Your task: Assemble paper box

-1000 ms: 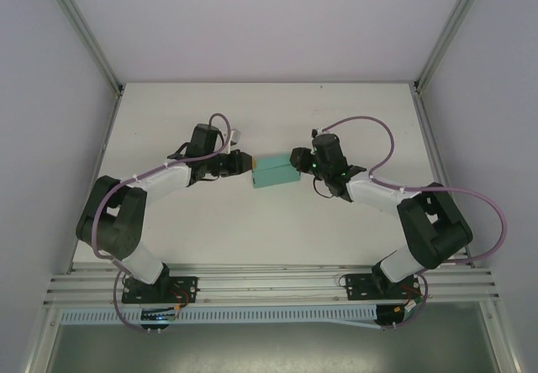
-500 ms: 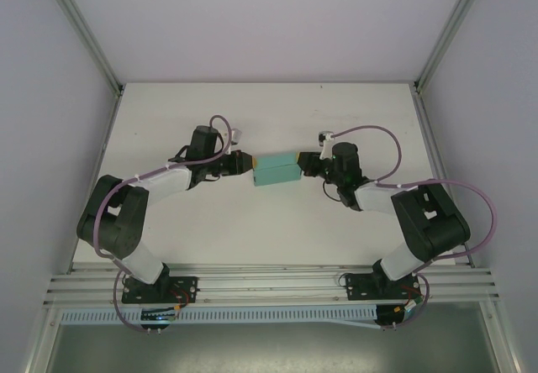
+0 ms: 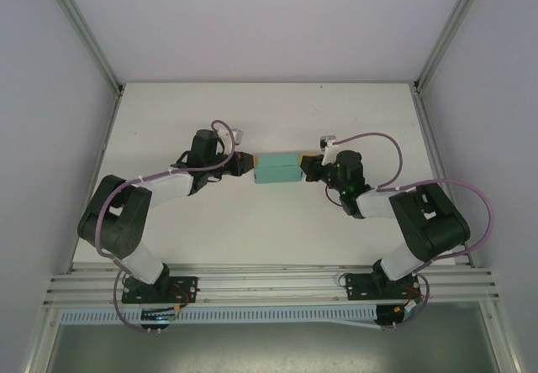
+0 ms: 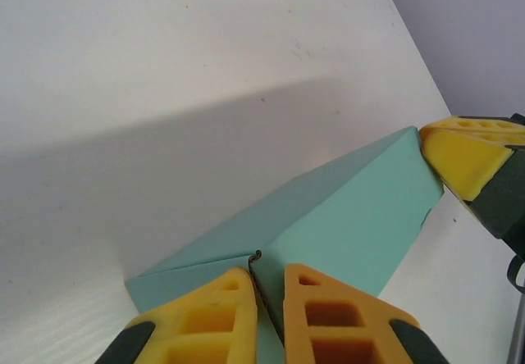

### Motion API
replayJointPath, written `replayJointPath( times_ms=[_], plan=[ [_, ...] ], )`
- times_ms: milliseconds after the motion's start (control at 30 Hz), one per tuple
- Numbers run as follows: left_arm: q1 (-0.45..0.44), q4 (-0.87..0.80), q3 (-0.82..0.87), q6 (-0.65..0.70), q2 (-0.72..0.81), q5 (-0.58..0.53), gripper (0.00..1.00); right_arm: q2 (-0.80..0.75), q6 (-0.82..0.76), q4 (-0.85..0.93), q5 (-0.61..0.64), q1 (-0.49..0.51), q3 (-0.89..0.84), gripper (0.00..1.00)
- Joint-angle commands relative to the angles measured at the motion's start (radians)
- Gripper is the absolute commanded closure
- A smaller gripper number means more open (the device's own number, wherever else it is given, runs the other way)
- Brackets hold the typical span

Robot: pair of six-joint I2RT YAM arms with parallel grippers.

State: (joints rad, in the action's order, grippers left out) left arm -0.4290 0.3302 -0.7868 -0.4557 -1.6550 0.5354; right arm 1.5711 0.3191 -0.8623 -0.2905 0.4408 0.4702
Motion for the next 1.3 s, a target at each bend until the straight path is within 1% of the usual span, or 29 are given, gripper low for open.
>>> replayJointPath(
  times_ms=[0, 133, 233, 333, 400, 467, 500, 533, 567, 600, 633, 733, 767, 833, 867, 900, 967, 1033, 1067, 1100, 1133, 1167, 1200, 1267],
  plan=[
    [-0.020, -0.291, 0.104, 0.058, -0.117, -0.176, 1.00, 0.054, -0.069, 0.330, 0.030, 0.004, -0.076, 1.00],
    [-0.031, -0.279, 0.099, 0.067, -0.094, -0.175, 1.00, 0.002, -0.062, 0.363, 0.035, 0.007, -0.067, 1.00],
    [-0.034, -0.318, 0.059, 0.070, -0.079, -0.182, 1.00, -0.036, -0.043, 0.439, 0.049, 0.009, -0.034, 1.00],
    [-0.036, -0.341, 0.022, 0.072, -0.064, -0.171, 1.00, -0.070, -0.040, 0.476, 0.062, 0.025, -0.015, 1.00],
    [-0.037, -0.356, -0.003, 0.077, -0.060, -0.159, 0.86, -0.088, -0.033, 0.508, 0.067, 0.029, 0.007, 1.00],
    [-0.037, -0.370, -0.032, 0.088, -0.024, -0.149, 0.85, -0.100, -0.031, 0.553, 0.075, 0.029, 0.040, 0.97],
    [-0.039, -0.381, -0.051, 0.091, -0.015, -0.150, 0.81, -0.107, -0.022, 0.583, 0.090, 0.029, 0.061, 0.95],
    [-0.039, -0.390, -0.070, 0.098, -0.010, -0.149, 0.70, -0.111, -0.023, 0.605, 0.097, 0.029, 0.083, 0.93],
    [-0.039, -0.403, -0.092, 0.103, -0.006, -0.150, 0.66, -0.116, -0.023, 0.625, 0.098, 0.029, 0.105, 0.91],
    [-0.039, -0.417, -0.117, 0.111, -0.005, -0.154, 0.65, -0.117, -0.014, 0.645, 0.106, 0.029, 0.131, 0.89],
    [-0.038, -0.430, -0.140, 0.116, -0.005, -0.156, 0.64, -0.122, -0.011, 0.664, 0.108, 0.029, 0.156, 0.86],
    [-0.039, -0.455, -0.202, 0.134, -0.001, -0.146, 0.49, -0.132, 0.001, 0.711, 0.099, 0.028, 0.227, 0.75],
    [-0.039, -0.462, -0.221, 0.140, 0.002, -0.149, 0.40, -0.134, 0.003, 0.727, 0.094, 0.029, 0.251, 0.71],
    [-0.039, -0.472, -0.250, 0.147, 0.008, -0.165, 0.28, -0.137, 0.004, 0.756, 0.091, 0.027, 0.291, 0.64],
    [-0.039, -0.478, -0.261, 0.150, 0.013, -0.179, 0.18, -0.138, 0.001, 0.765, 0.086, 0.027, 0.307, 0.62],
    [-0.039, -0.484, -0.264, 0.155, 0.017, -0.189, 0.02, -0.137, -0.004, 0.781, 0.084, 0.027, 0.322, 0.59],
    [-0.039, -0.501, -0.310, 0.167, 0.025, -0.198, 0.02, -0.136, -0.014, 0.805, 0.083, 0.025, 0.352, 0.53],
    [-0.039, -0.520, -0.339, 0.174, 0.035, -0.213, 0.01, -0.133, -0.049, 0.834, 0.061, 0.023, 0.380, 0.51],
    [-0.039, -0.528, -0.348, 0.179, 0.042, -0.225, 0.01, -0.130, -0.077, 0.852, 0.039, 0.022, 0.395, 0.46],
    [-0.038, -0.539, -0.355, 0.180, 0.053, -0.247, 0.01, -0.127, -0.134, 0.870, -0.007, 0.021, 0.411, 0.36],
    [-0.037, -0.548, -0.358, 0.179, 0.065, -0.272, 0.02, -0.123, -0.215, 0.894, -0.069, 0.021, 0.427, 0.15],
    [-0.035, -0.556, -0.358, 0.179, 0.076, -0.301, 0.02, -0.119, -0.301, 0.927, -0.120, 0.022, 0.447, 0.01],
    [-0.029, -0.563, -0.356, 0.177, 0.091, -0.336, 0.01, -0.115, -0.396, 0.967, -0.173, 0.023, 0.472, 0.01],
    [-0.005, -0.565, -0.338, 0.166, 0.115, -0.373, 0.02, -0.100, -0.598, 1.063, -0.275, 0.025, 0.526, 0.01]
  ],
)
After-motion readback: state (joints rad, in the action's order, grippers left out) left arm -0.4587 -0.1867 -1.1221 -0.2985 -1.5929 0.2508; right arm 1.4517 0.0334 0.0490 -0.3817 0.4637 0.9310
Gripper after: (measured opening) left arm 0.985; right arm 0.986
